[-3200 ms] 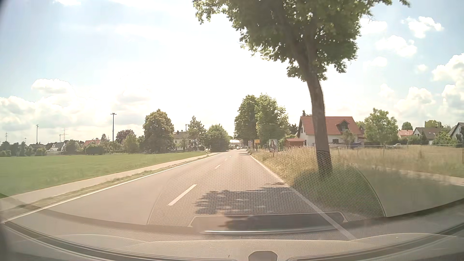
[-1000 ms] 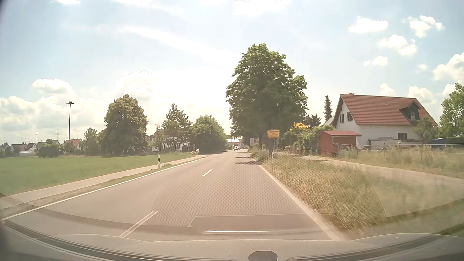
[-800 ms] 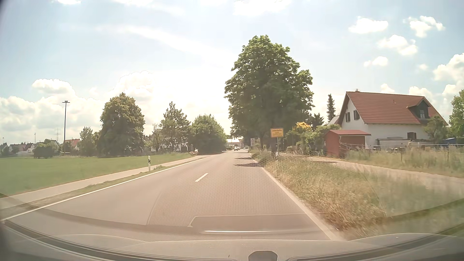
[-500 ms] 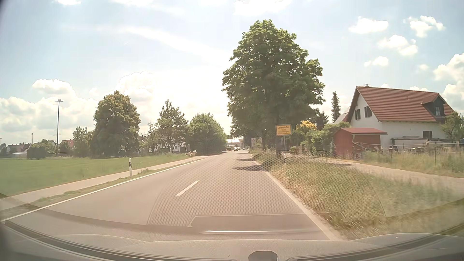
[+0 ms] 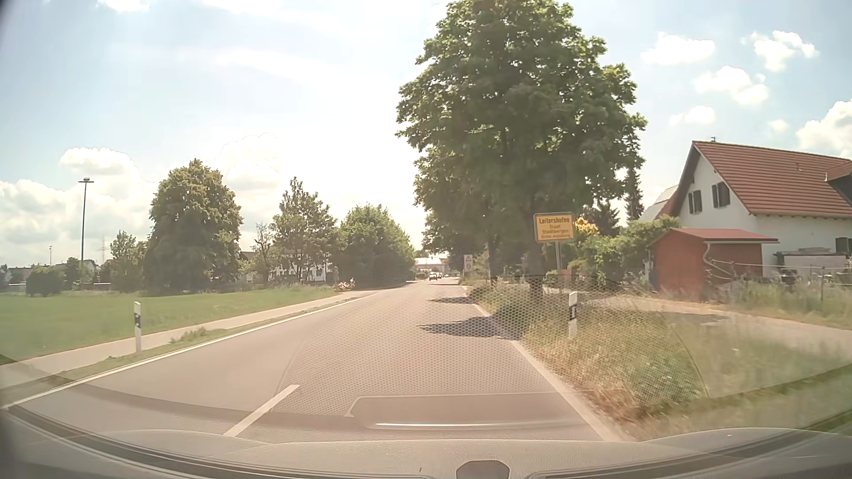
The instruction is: Follow the waypoints while adhering to traffic rules and regulations
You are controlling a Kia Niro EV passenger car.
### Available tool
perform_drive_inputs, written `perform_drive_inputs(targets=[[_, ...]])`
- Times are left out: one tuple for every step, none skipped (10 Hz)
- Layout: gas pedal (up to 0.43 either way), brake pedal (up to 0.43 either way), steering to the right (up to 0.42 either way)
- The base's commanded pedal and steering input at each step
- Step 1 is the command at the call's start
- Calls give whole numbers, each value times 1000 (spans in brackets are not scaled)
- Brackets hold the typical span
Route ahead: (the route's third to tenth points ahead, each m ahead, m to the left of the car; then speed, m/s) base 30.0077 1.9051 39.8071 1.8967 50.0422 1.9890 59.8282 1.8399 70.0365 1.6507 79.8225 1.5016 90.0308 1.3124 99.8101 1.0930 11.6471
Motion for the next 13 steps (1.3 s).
perform_drive_inputs(targets=[[150,0,-6],[118,0,-7],[110,0,-6],[87,0,-7],[79,0,-7],[67,0,-6],[67,0,-6],[67,0,-6],[67,0,-5],[59,0,-5],[47,0,-4],[47,0,-4],[47,0,-4]])
